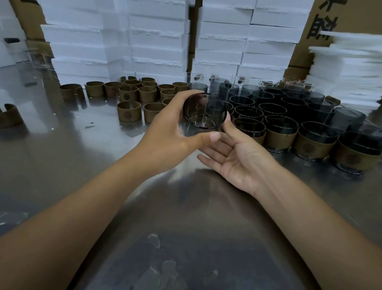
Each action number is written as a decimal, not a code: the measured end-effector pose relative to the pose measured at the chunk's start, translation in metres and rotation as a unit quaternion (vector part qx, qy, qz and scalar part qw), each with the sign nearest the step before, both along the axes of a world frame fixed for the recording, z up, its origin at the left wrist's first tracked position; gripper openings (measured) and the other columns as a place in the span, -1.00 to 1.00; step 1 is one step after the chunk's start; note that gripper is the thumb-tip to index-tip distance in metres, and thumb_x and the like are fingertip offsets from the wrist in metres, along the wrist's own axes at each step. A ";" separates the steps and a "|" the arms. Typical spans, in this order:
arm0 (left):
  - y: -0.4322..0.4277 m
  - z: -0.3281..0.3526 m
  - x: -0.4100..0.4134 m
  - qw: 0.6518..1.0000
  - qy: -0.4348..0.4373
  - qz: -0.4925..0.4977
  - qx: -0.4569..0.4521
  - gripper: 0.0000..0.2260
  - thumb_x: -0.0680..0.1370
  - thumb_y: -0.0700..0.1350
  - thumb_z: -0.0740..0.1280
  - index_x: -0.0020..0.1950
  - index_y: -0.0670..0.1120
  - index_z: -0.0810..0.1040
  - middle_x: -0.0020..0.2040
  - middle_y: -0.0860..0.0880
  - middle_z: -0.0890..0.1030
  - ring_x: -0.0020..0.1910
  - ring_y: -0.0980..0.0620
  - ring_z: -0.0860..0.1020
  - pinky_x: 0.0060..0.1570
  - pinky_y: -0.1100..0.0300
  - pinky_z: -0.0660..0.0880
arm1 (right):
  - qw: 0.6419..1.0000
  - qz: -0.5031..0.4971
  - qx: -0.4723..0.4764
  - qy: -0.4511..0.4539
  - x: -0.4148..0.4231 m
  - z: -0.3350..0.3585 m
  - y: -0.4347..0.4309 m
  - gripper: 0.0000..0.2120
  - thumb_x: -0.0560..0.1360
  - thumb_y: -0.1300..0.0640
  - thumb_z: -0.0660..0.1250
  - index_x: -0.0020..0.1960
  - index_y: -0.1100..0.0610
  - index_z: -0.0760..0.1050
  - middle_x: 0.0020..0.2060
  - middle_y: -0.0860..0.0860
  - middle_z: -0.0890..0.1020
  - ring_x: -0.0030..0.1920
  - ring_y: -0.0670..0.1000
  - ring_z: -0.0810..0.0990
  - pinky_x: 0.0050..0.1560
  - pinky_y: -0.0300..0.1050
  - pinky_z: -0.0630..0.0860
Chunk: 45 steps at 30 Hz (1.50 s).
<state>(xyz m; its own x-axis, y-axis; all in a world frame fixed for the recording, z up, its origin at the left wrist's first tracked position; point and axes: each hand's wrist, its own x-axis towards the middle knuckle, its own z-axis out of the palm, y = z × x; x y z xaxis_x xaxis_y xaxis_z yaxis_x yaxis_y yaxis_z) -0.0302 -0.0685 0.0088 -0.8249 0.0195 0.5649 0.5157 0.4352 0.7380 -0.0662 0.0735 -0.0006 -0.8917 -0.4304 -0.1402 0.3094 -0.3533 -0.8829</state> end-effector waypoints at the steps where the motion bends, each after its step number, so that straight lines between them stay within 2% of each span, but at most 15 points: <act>1: 0.000 -0.001 -0.001 1.000 -0.003 -0.001 0.001 -0.44 0.39 -0.19 0.51 0.34 -0.11 0.39 0.18 0.06 0.55 0.19 0.20 0.51 0.21 0.37 0.38 | 1.000 -0.006 -0.011 -0.001 0.000 0.000 0.001 -0.70 0.53 -0.12 0.25 -0.11 0.10 0.58 -0.26 -0.01 0.71 -0.24 -0.07 0.70 -0.13 -0.13 0.60; 3: 0.000 -0.001 -0.001 1.000 -0.006 -0.002 0.003 -0.45 0.39 -0.19 0.51 0.33 -0.09 0.39 0.18 0.07 0.55 0.20 0.19 0.51 0.22 0.36 0.38 | 1.000 -0.012 -0.026 -0.001 0.000 0.001 0.001 -0.75 0.53 -0.07 0.27 -0.11 0.09 0.57 -0.26 -0.02 0.71 -0.22 -0.08 0.70 -0.13 -0.13 0.61; 8: 0.000 -0.002 -0.002 1.000 -0.012 0.004 0.022 -0.49 0.39 -0.16 0.51 0.28 -0.04 0.42 0.13 0.12 0.57 0.15 0.23 0.53 0.17 0.39 0.41 | 1.000 -0.003 -0.029 0.006 0.002 0.002 0.000 -0.75 0.57 -0.06 0.23 -0.04 0.09 0.56 -0.23 -0.02 0.69 -0.15 -0.07 0.66 0.11 -0.06 0.52; 10: 0.002 -0.001 -0.001 0.998 -0.030 0.003 0.059 -0.53 0.36 -0.06 0.50 0.22 -0.01 0.47 0.08 0.12 0.60 0.09 0.24 0.56 0.13 0.34 0.47 | 1.000 -0.003 -0.016 0.018 0.004 0.003 -0.001 -0.68 0.57 -0.09 0.20 0.09 0.12 0.56 -0.21 -0.01 0.68 -0.14 -0.06 0.66 0.17 -0.03 0.49; 12: 0.005 0.001 0.000 0.994 -0.052 0.009 0.099 -0.48 0.29 0.11 0.45 0.20 -0.01 0.51 0.01 0.14 0.64 0.02 0.27 0.59 0.02 0.37 0.51 | 0.999 -0.012 0.000 0.039 0.005 0.003 -0.003 -0.58 0.55 -0.15 0.19 0.19 0.13 0.54 -0.18 -0.01 0.69 -0.08 -0.04 0.67 0.17 -0.03 0.49; 14: 0.006 0.002 -0.001 0.987 -0.075 0.028 0.142 -0.39 0.24 0.20 0.40 0.22 -0.04 0.51 -0.04 0.14 0.65 -0.04 0.28 0.61 -0.09 0.42 0.50 | 0.997 -0.020 0.022 0.072 0.007 0.003 -0.005 -0.53 0.47 -0.24 0.21 0.16 0.08 0.56 -0.14 -0.01 0.71 -0.03 -0.03 0.67 0.13 -0.06 0.50; 16: 0.006 0.002 -0.002 0.981 -0.102 0.043 0.161 -0.38 0.22 0.25 0.38 0.19 -0.05 0.51 -0.07 0.10 0.67 -0.07 0.23 0.64 -0.09 0.37 0.53 | 0.993 -0.022 0.046 0.110 0.009 0.002 -0.006 -0.50 0.33 -0.30 0.24 0.10 0.00 0.57 -0.13 -0.04 0.70 0.00 -0.05 0.66 0.13 -0.07 0.47; 19: 0.005 0.002 -0.004 0.973 -0.139 0.019 0.184 -0.50 0.25 0.24 0.37 0.01 -0.08 0.58 -0.11 0.00 0.70 -0.08 0.09 0.66 0.00 0.23 0.58 | 0.982 -0.013 0.094 0.166 0.012 0.000 -0.008 -0.51 0.26 -0.31 0.27 0.06 -0.06 0.58 0.00 -0.08 0.68 0.05 -0.11 0.64 0.12 -0.09 0.45; 21: 0.004 0.002 -0.004 0.966 -0.169 0.001 0.193 -0.43 0.25 0.26 0.36 0.04 -0.15 0.58 -0.07 -0.07 0.69 -0.04 0.02 0.66 0.08 0.16 0.56 | 0.975 -0.019 0.126 0.185 0.014 -0.002 -0.009 -0.48 0.28 -0.31 0.27 0.08 -0.02 0.59 0.03 -0.08 0.68 0.10 -0.11 0.62 0.17 -0.07 0.45; 24: 0.003 0.001 -0.003 0.964 -0.184 -0.031 0.192 -0.46 0.22 0.23 0.40 0.01 -0.12 0.58 -0.10 -0.03 0.68 -0.06 0.07 0.64 0.03 0.20 0.54 | 0.973 -0.034 0.137 0.181 0.014 -0.002 -0.010 -0.61 0.46 -0.22 0.24 0.10 0.02 0.59 0.01 -0.07 0.68 0.11 -0.06 0.61 0.21 -0.05 0.45; 27: 0.003 -0.001 -0.003 0.961 -0.199 -0.020 0.193 -0.35 0.16 0.20 0.46 0.16 -0.08 0.54 -0.03 0.04 0.68 0.00 0.12 0.63 0.08 0.14 0.53 | 0.973 -0.056 0.138 0.177 0.015 -0.001 -0.010 -0.66 0.54 -0.16 0.21 0.11 0.03 0.59 0.04 -0.06 0.67 0.15 -0.03 0.58 0.24 -0.01 0.47; 31: 0.000 0.002 -0.001 0.958 -0.199 -0.038 0.205 -0.53 0.16 0.17 0.47 0.01 0.03 0.62 -0.21 0.12 0.67 -0.13 0.19 0.62 0.04 0.17 0.48 | 0.973 -0.072 0.128 0.181 0.017 0.001 -0.011 -0.66 0.54 -0.14 0.23 0.15 0.05 0.56 0.11 0.00 0.65 0.18 0.01 0.58 0.22 0.01 0.48; 36: 0.001 0.001 -0.001 0.949 -0.209 -0.041 0.232 -0.43 0.21 0.11 0.46 0.16 -0.11 0.60 0.01 -0.04 0.69 0.00 0.12 0.63 0.10 0.17 0.49 | 0.980 -0.079 0.102 0.151 0.014 0.001 -0.008 -0.74 0.48 -0.14 0.34 0.04 0.01 0.55 -0.07 -0.06 0.65 0.00 -0.03 0.61 0.07 -0.09 0.48; 41: -0.003 0.002 -0.002 0.938 -0.234 -0.066 0.247 -0.62 0.26 0.09 0.44 0.00 -0.05 0.65 -0.06 0.01 0.70 -0.04 0.12 0.63 0.06 0.21 0.49 | 0.980 -0.062 0.114 0.149 0.011 0.000 -0.006 -0.72 0.44 -0.19 0.33 -0.06 -0.01 0.62 -0.18 -0.11 0.68 -0.02 -0.08 0.61 0.13 -0.10 0.49; 45: -0.006 0.003 -0.003 0.924 -0.258 -0.085 0.269 -0.62 0.29 0.10 0.42 0.02 -0.06 0.65 -0.04 -0.02 0.69 -0.03 0.06 0.63 0.11 0.22 0.53 | 0.982 -0.061 0.103 0.146 0.011 0.001 -0.004 -0.66 0.34 -0.26 0.32 -0.12 -0.03 0.64 -0.21 -0.12 0.69 -0.04 -0.10 0.62 0.17 -0.09 0.46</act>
<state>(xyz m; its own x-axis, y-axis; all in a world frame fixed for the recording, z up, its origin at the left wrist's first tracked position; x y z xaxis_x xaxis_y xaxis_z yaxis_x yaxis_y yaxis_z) -0.0334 -0.0750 0.0120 -0.9980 0.0047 0.0632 0.0622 -0.1220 0.9906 -0.0555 0.0692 0.0002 -0.9498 -0.3077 0.0566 -0.0013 -0.1770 -0.9842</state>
